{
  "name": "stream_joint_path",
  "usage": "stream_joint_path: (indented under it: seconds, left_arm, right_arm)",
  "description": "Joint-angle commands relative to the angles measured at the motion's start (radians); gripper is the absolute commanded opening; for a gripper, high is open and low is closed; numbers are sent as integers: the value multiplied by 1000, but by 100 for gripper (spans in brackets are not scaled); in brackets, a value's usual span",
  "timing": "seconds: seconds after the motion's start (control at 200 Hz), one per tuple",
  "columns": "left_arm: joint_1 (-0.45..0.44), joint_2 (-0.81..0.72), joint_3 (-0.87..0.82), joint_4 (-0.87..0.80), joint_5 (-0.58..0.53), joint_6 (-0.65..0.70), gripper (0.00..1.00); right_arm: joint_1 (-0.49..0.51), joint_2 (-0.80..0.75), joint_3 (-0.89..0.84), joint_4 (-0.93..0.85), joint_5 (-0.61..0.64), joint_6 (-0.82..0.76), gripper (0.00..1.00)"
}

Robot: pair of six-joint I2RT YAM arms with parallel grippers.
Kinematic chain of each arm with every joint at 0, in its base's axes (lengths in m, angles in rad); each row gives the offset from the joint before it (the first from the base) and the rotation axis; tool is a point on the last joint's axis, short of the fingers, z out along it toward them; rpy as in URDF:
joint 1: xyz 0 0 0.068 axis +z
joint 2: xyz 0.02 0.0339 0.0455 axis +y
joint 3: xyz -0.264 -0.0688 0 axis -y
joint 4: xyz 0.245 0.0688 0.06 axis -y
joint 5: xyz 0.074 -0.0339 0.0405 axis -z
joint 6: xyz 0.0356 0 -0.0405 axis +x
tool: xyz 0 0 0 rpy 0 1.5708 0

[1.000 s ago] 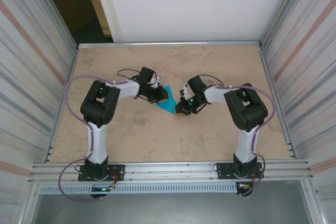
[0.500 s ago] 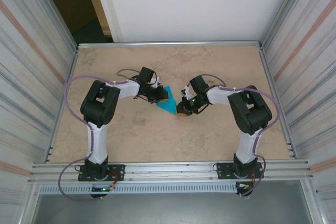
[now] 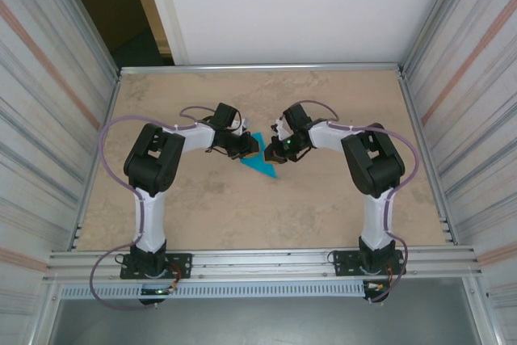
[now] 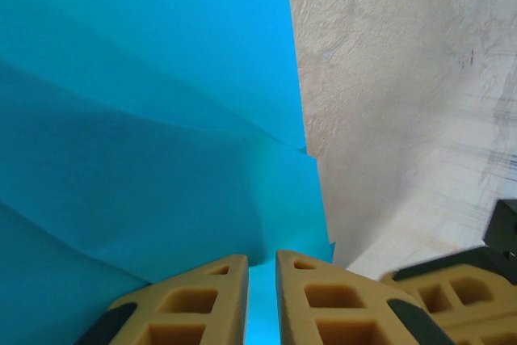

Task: Fold a paper plane with a square sheet of paper (pick it up from the middle)
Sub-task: Fourth fold the wing at the center of the table.

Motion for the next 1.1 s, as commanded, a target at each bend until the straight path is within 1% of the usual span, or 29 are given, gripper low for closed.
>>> stream_joint_path:
  seconds: [0.0,0.125,0.2,0.436,0.692,0.872,1.007,1.097]
  left_arm:
    - [-3,84,-36,-99,-86,-7,18]
    - [-3,87,-28,-124,-100,-15,18]
    - [-3,92,-17,-158,-128,-20,18]
    - [-3,111,8,-230,-177,-37,18]
    - [-3,118,19,-240,-180,-34,18]
    - [-3,118,19,-236,-173,-27,18]
    - [-3,109,15,-221,-163,-21,18]
    - [-5,103,15,-215,-155,-13,18]
  right_arm:
    - [11,51,39,-45,24,-23,3]
    - [13,71,40,-66,25,-35,3]
    - [17,63,14,-81,28,-46,3]
    - [19,-32,-124,-109,20,-73,3]
    - [11,-119,-230,-130,12,-85,3]
    - [-3,-173,-319,-103,2,-76,3]
    - [-11,-270,-354,-70,-14,-66,3]
    - [-13,-361,-336,1,-22,-4,4]
